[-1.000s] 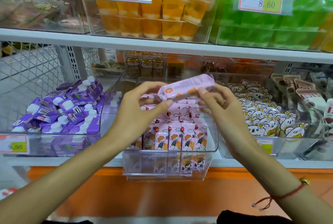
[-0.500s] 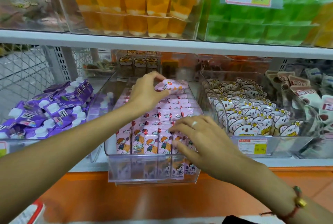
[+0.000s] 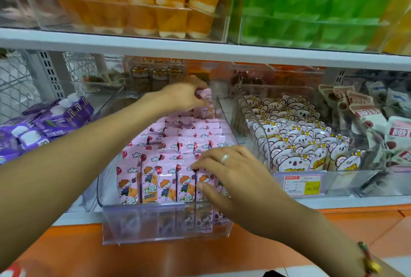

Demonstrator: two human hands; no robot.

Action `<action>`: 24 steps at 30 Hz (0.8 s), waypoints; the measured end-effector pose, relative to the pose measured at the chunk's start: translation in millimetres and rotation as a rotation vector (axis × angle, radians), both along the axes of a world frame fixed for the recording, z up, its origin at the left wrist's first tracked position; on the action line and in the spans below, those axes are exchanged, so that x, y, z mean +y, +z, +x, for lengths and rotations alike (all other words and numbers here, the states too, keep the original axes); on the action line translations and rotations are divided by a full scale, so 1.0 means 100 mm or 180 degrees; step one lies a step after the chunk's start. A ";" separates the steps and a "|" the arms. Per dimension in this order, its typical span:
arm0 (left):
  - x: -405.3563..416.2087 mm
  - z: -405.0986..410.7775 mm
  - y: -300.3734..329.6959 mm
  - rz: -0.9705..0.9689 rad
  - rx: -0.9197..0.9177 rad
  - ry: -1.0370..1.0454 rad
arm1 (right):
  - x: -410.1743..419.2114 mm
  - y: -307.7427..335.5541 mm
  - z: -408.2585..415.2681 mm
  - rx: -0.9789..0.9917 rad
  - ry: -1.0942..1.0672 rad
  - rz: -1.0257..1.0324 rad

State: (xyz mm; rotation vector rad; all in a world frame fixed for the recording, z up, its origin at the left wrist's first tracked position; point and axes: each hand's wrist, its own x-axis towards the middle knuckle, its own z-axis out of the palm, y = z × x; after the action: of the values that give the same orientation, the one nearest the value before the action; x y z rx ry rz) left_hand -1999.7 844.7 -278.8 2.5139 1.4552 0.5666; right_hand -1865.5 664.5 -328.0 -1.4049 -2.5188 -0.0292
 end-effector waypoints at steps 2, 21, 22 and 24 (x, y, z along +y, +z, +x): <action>0.08 0.11 -0.08 -0.0161 -0.0551 0.0108 | -0.01 0.00 0.00 0.0020 0.0003 -0.0035; 0.10 0.19 -0.33 -0.0214 0.0479 -0.0208 | 0.01 -0.01 -0.01 0.0046 0.0061 0.0080; 0.09 0.21 -0.33 -0.0263 0.0469 -0.0148 | 0.01 -0.02 -0.01 0.0061 0.0054 0.0096; 0.07 0.24 -0.33 -0.0262 0.0328 -0.0023 | 0.02 -0.03 -0.01 0.0064 0.0043 0.0158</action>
State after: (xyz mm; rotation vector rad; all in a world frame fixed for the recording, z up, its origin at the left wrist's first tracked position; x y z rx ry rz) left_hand -1975.9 852.0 -311.4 2.5171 1.4715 0.3729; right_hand -1866.3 666.5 -331.0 -1.3624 -2.4937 -0.0741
